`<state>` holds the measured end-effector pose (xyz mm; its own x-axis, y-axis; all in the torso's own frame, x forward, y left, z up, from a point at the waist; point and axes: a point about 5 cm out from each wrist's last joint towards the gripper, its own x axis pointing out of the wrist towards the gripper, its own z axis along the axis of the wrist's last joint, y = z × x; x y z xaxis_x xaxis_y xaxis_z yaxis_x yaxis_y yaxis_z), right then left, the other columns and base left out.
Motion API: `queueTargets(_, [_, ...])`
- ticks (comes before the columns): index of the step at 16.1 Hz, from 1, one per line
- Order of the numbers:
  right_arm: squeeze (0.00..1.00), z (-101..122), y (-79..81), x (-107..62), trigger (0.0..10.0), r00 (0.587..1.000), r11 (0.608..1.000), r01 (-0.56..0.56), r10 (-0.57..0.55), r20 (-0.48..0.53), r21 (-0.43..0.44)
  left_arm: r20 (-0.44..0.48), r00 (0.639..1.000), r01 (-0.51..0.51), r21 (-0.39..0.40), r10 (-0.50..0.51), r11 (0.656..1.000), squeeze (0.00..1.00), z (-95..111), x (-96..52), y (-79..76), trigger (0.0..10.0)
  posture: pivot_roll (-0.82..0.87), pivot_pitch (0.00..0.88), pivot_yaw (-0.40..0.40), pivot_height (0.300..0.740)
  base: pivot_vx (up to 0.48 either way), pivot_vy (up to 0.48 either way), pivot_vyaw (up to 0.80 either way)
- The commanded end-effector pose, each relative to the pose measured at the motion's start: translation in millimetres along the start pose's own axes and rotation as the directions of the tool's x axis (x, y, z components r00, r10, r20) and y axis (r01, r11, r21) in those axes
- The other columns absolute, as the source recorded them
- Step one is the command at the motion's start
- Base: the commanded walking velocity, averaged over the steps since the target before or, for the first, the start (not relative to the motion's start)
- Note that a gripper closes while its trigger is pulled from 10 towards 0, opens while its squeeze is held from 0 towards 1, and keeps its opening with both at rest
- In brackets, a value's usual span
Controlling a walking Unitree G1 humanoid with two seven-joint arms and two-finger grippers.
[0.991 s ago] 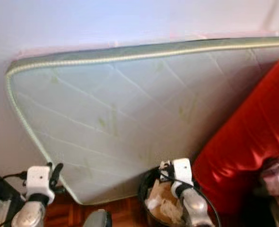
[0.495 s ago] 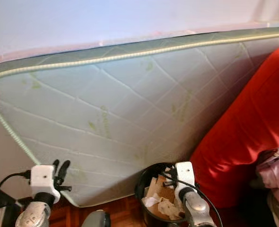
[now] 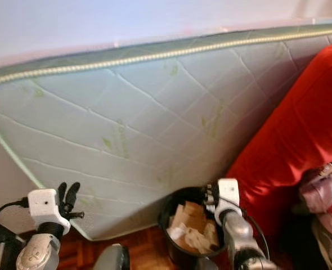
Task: Clean up the room
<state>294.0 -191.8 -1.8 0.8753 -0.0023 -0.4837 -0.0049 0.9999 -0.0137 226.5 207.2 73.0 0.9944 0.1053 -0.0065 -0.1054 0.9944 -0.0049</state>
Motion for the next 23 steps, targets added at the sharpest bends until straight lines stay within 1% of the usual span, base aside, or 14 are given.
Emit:
queueTargets(1, [0.0,-1.8,-2.6,0.3,10.0,0.999,1.0,0.019,-0.02,-0.03,-0.007,-0.012,0.999,-0.031,-0.011,0.031,0.999,0.0,0.0,-3.5,4.2,10.0,0.2,0.137,-0.036,0.634,0.0,0.0,0.0])
queueTargets(2, [0.0,0.2,-3.2,1.2,10.0,0.999,0.999,0.033,-0.034,-0.034,-0.018,-0.02,0.999,-0.039,-0.01,0.039,0.999,0.0,0.4,-10.9,4.7,10.0,0.21,0.157,-0.045,0.634,0.0,0.0,0.0])
queueTargets(3, [0.0,1.3,-3.2,1.6,10.0,0.999,0.999,0.037,-0.037,-0.031,-0.017,-0.023,0.999,-0.041,-0.01,0.041,0.999,0.0,0.9,-13.1,4.9,10.0,0.21,0.161,-0.046,0.634,0.0,0.0,0.0])
queueTargets(5, [0.0,10.7,-2.6,4.6,10.0,0.999,0.999,0.051,-0.051,-0.009,0.014,-0.037,0.998,-0.049,-0.008,0.049,0.999,0.0,3.5,-21.1,6.2,10.0,0.22,0.18,-0.044,0.634,0.0,0.0,0.0])
queueTargets(7, [0.0,12.9,1.3,5.9,10.0,0.999,0.999,0.041,-0.041,-0.011,0.017,-0.042,0.998,-0.055,-0.009,0.055,0.998,0.0,6.9,-26.0,6.6,10.0,0.23,0.197,-0.044,0.634,0.0,0.0,0.0])
queueTargets(10, [0.0,4.3,3.6,3.9,10.0,0.999,1.0,0.022,-0.021,-0.037,0.014,-0.042,0.997,-0.058,-0.023,0.057,0.998,0.0,9.9,-23.2,2.0,10.0,0.23,0.217,-0.046,0.634,0.0,0.0,0.0])
queueTargets(13, [0.0,-4.1,-1.6,1.1,10.0,0.997,0.999,0.029,-0.03,-0.074,-0.015,-0.041,0.998,-0.048,-0.03,0.047,0.998,0.0,14.6,-23.3,-3.1,10.0,0.24,0.245,-0.043,0.634,0.0,0.0,0.0])
queueTargets(15, [0.0,-3.5,-3.4,1.2,10.0,0.996,0.999,0.034,-0.035,-0.078,-0.012,-0.041,0.998,-0.046,-0.03,0.044,0.998,0.0,16.3,-25.2,-3.2,10.0,0.25,0.258,-0.041,0.634,0.0,0.0,0.0])
queueTargets(16, [0.2,-0.4,-1.2,2.5,10.0,0.997,1.0,0.027,-0.027,-0.07,-0.004,-0.044,0.998,-0.047,-0.027,0.045,0.999,0.0,17.7,-27.5,-1.7,10.0,0.26,0.273,-0.039,0.634,0.0,0.0,0.0])
queueTargets(17, [0.55,1.5,0.7,3.3,10.0,0.998,1.0,0.019,-0.019,-0.064,0.002,-0.046,0.998,-0.048,-0.025,0.047,0.999,0.0,18.4,-28.9,-0.7,10.0,0.26,0.274,-0.038,0.634,0.0,0.0,0.0])
queueTargets(18, [1.0,4.9,4.4,4.6,10.0,0.999,1.0,0.005,-0.004,-0.05,0.022,-0.05,0.998,-0.05,-0.02,0.049,0.999,0.0,19.1,-30.8,0.7,10.0,0.27,0.28,-0.036,0.634,0.0,0.0,0.0])
queueTargets(21, [1.0,16.0,12.7,8.0,10.0,1.0,0.999,-0.006,0.007,-0.005,0.036,-0.059,0.997,-0.055,-0.011,0.054,0.998,0.0,20.4,-34.6,4.1,10.0,0.28,0.289,-0.034,0.634,0.0,0.0,0.0])
queueTargets(23, [1.0,18.8,14.8,8.8,10.0,1.0,1.0,-0.01,0.01,0.004,0.027,-0.063,0.996,-0.058,-0.006,0.057,0.998,0.0,20.6,-35.2,5.5,10.0,0.28,0.289,-0.034,0.634,0.0,0.0,0.0])
